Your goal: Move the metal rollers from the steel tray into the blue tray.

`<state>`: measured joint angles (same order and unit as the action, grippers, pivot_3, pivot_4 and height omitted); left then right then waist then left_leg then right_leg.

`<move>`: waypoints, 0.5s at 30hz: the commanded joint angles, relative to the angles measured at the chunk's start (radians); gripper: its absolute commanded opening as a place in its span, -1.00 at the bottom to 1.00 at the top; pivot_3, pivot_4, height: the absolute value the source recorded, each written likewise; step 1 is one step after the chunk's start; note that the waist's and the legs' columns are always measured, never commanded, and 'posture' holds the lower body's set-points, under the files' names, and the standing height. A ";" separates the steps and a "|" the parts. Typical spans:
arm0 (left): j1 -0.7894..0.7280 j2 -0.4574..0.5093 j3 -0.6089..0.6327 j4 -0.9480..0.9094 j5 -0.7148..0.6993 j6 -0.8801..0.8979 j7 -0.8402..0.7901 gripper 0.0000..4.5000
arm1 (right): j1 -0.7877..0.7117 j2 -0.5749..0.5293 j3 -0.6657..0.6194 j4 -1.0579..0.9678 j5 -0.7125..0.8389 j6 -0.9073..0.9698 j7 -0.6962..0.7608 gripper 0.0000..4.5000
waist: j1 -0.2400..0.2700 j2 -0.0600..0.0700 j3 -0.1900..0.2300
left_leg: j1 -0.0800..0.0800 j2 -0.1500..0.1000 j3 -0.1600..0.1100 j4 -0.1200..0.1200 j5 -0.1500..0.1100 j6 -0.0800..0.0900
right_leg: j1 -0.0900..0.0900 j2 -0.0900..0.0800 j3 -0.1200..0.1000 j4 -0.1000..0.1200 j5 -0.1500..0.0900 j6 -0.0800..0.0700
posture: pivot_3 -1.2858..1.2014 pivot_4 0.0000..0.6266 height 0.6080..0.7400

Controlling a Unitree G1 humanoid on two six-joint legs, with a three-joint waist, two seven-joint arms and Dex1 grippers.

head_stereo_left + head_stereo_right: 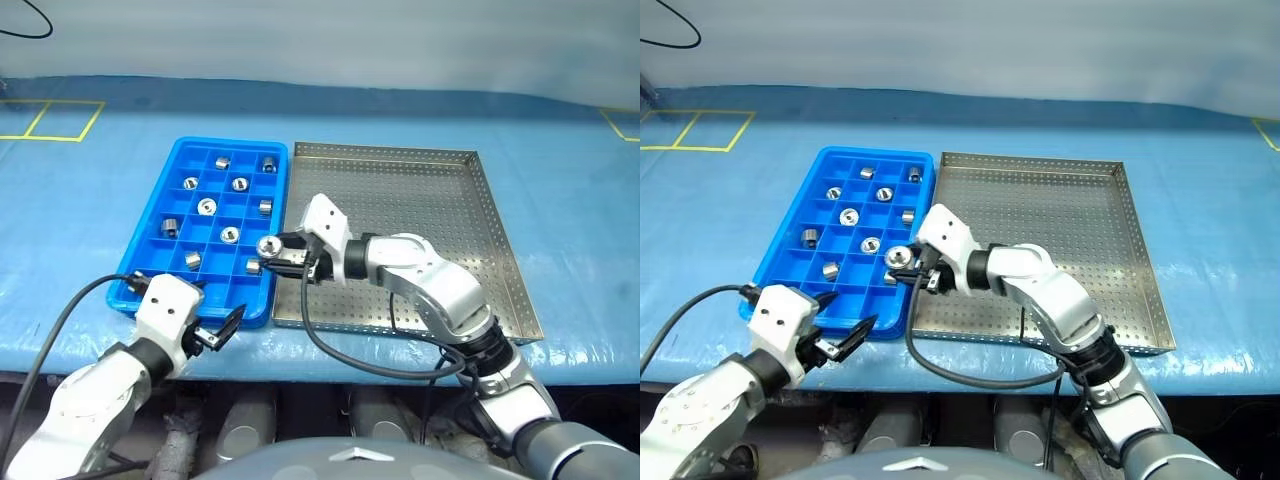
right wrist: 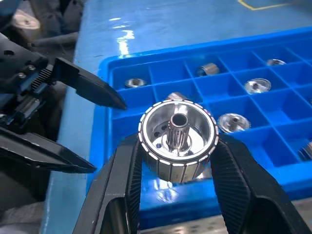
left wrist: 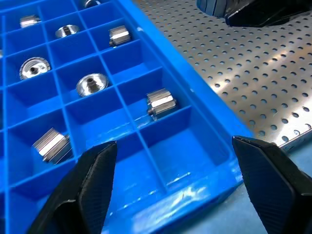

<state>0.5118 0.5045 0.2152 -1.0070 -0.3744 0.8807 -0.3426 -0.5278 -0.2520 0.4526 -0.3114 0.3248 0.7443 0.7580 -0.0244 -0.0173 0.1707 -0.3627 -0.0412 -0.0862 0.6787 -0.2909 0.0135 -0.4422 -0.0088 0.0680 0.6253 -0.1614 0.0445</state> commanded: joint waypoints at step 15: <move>0.161 -0.098 0.116 -0.040 -0.057 -0.240 0.193 0.83 | -0.064 0.218 0.082 0.304 -0.064 -0.162 0.025 -0.25 | 0.054 0.000 0.000 | -0.001 0.000 -0.003 -0.001 0.000 -0.002 | -0.001 0.001 -0.004 0.001 -0.002 -0.004 | 0.25 -0.52 1.00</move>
<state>0.6636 0.3967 0.3269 -1.0078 -0.4155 0.6712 -0.1621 -0.5709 -0.0589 0.5343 -0.0120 0.2618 0.6141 0.7753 0.0296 -0.0170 0.1711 -0.3632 -0.0408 -0.0893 0.6773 -0.2912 0.0110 -0.4428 -0.0076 0.0640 0.6260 -0.1638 0.0406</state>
